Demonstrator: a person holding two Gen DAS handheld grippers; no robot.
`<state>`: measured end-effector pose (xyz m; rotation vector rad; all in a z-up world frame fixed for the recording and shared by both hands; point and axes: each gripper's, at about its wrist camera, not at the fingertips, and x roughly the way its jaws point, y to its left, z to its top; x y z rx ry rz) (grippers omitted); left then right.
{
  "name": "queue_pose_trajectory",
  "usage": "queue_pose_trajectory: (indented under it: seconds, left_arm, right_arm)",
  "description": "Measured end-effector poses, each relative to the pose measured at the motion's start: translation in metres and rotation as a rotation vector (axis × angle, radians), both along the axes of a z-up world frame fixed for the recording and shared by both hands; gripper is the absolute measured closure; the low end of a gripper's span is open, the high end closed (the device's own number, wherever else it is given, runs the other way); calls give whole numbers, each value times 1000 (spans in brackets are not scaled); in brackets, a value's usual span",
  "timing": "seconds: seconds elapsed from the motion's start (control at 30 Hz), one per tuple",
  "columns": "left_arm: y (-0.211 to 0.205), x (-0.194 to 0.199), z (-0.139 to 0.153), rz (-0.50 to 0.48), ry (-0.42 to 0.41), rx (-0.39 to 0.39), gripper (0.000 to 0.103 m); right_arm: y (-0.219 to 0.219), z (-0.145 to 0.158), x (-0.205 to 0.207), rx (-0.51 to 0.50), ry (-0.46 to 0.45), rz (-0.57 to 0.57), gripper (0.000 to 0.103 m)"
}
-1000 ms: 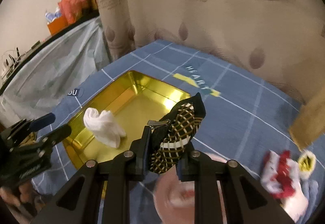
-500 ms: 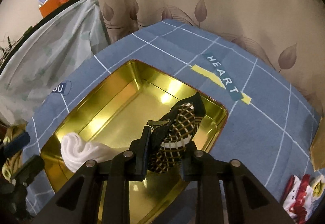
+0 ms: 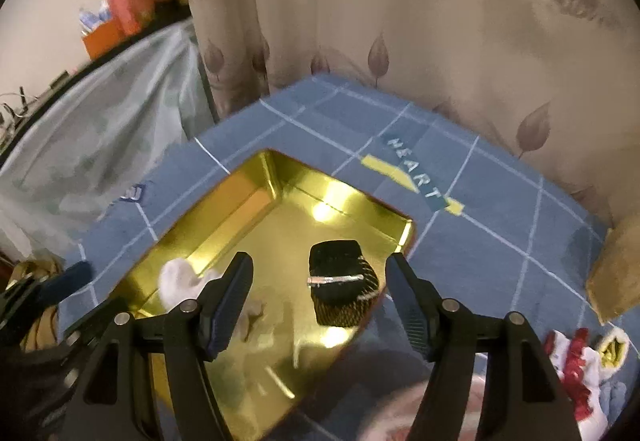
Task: Organize soft objects
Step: 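Carry the black mesh item into the gold tin and release it with the right gripper, then grasp the blue towel with the right gripper while the left tool moves to the orange plush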
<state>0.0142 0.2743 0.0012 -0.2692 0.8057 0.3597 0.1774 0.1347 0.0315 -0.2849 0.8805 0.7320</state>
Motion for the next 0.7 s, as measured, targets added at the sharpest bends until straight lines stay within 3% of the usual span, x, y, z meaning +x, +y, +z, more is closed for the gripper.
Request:
queue_pose_trajectory:
  seconds: [0.13, 0.33, 0.7]
  left_arm:
    - [-2, 1, 0, 1, 3, 9, 44]
    - [-7, 1, 0, -3, 5, 27, 44]
    - [-19, 0, 2, -21, 5, 67, 44]
  right_arm:
    - [-37, 23, -20, 40, -52, -14, 37]
    - [-119, 37, -30, 45, -93, -127, 37]
    - [-293, 18, -9, -90, -127, -476, 37]
